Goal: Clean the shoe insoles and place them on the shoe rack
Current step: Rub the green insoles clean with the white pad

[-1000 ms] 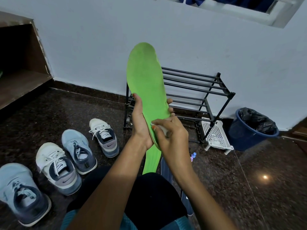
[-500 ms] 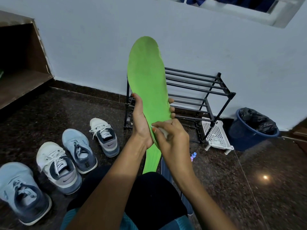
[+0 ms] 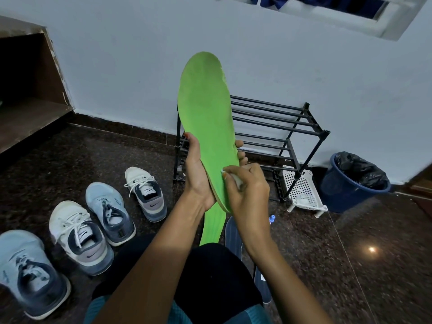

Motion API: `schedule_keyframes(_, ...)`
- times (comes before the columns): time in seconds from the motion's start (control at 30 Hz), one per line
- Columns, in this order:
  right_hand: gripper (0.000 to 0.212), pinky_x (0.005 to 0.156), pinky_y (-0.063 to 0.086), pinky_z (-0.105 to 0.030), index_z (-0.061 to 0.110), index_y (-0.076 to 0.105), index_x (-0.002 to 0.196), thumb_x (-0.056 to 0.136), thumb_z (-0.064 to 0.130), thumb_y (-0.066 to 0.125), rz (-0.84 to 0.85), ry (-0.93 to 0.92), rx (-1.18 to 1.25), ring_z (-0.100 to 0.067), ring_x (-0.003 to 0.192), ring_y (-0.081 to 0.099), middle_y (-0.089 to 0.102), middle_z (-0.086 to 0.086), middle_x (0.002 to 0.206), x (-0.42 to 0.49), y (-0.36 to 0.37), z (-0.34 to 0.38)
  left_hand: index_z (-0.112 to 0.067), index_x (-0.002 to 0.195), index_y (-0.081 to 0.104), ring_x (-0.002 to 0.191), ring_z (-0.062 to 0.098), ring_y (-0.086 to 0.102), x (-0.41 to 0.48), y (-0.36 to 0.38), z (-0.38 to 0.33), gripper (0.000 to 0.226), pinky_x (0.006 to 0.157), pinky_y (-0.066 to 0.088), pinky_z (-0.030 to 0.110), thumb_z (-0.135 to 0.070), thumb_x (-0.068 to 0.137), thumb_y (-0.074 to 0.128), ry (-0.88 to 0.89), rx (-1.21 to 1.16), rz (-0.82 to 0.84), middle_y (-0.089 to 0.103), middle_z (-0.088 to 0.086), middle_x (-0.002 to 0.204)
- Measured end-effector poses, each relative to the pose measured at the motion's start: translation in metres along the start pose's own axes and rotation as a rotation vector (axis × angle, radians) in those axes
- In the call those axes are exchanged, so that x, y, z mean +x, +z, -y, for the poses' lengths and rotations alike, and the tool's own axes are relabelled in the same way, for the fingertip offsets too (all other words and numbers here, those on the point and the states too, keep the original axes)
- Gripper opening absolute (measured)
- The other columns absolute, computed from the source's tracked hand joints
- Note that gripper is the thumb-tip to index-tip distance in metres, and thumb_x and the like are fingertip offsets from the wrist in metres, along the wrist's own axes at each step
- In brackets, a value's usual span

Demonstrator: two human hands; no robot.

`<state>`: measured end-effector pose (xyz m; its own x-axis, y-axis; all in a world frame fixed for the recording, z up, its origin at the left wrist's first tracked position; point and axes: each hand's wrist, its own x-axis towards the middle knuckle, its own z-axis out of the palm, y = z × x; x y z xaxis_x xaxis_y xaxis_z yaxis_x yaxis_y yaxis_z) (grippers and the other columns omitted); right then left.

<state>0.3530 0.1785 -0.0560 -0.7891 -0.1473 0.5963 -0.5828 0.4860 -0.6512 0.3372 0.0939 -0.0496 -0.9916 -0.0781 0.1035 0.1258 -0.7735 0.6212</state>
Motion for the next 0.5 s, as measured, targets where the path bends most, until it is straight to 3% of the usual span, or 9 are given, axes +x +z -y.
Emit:
schedule_keyframes(0.2,0.013,0.065,0.033,-0.001,0.002,0.070,0.093,0.083,-0.001,0.062,0.108,0.013,0.135,0.006,0.076,0.049,0.043,0.014,0.079,-0.016,-0.003,0.008,-0.006,0.081,0.076,0.069,0.022,0.060,0.001,0.000,-0.003,0.090,0.067,0.053,0.031,-0.069,0.091,0.012,0.036,-0.011,-0.020,0.067,0.012,0.082)
schedule_keyframes(0.5,0.014,0.071,0.040,-0.018,-0.001,0.068,0.094,0.083,-0.004,0.060,-0.030,-0.007,-0.043,-0.018,0.079,0.052,0.048,-0.002,0.085,0.006,0.000,-0.003,-0.005,0.103,0.062,0.069,0.020,0.061,0.000,0.001,-0.002,0.083,0.065,0.054,0.030,-0.067,0.093,0.007,0.034,0.034,-0.032,0.067,0.011,0.087)
